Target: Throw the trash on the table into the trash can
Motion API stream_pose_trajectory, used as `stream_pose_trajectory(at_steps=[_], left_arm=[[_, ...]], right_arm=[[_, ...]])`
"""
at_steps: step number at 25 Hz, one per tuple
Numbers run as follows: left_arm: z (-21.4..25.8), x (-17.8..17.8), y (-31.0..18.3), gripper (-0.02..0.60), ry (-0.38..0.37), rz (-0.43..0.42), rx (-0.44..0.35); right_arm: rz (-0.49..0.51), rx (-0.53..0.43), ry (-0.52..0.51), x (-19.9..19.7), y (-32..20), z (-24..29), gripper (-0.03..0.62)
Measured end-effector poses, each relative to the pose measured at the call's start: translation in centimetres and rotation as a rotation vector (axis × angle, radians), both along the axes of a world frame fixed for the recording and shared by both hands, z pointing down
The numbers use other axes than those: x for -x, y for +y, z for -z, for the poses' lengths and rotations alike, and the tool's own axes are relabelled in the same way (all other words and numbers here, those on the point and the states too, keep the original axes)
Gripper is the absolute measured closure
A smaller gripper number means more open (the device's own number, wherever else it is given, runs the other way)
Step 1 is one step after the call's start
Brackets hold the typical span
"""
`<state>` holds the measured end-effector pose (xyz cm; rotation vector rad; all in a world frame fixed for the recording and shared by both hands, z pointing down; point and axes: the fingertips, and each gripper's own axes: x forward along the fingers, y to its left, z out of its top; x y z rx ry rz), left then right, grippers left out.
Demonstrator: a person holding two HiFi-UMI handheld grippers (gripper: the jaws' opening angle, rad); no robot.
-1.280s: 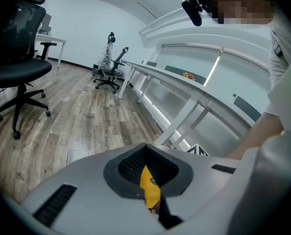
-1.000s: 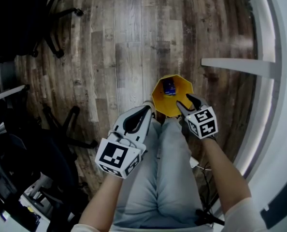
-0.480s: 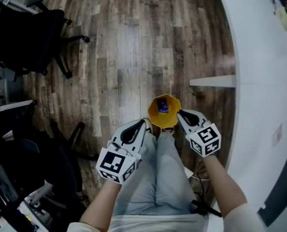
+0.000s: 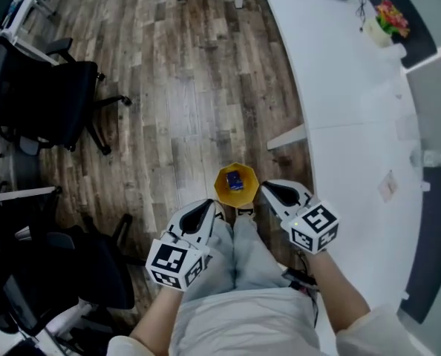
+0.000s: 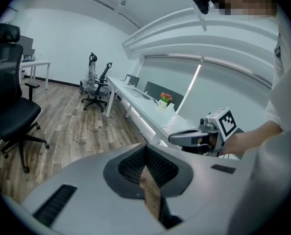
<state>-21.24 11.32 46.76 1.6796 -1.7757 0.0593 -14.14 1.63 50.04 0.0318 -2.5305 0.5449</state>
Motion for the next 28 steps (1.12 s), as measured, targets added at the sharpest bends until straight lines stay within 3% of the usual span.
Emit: stream_pose_trajectory(at_steps=[11, 20, 28], left_arm=[[7.7, -1.6, -2.2, 0.58, -0.051, -0.049, -0.071], [10.1, -2.9, -4.1, 0.58, -0.038, -0.105, -0.101], [10.8, -2.5, -4.0, 0.58, -0.036, -0.099, -0.096]], right_arm=[[-0.064, -0.016, -0.09, -2.9, -2.9, 10.4, 0.559], [-0.066, -0.026, -0.103, -2.8, -3.2, 11.1, 0.56], [-0.048, -0.031, -0.114, -3.2, -2.9, 12.3, 0.56]])
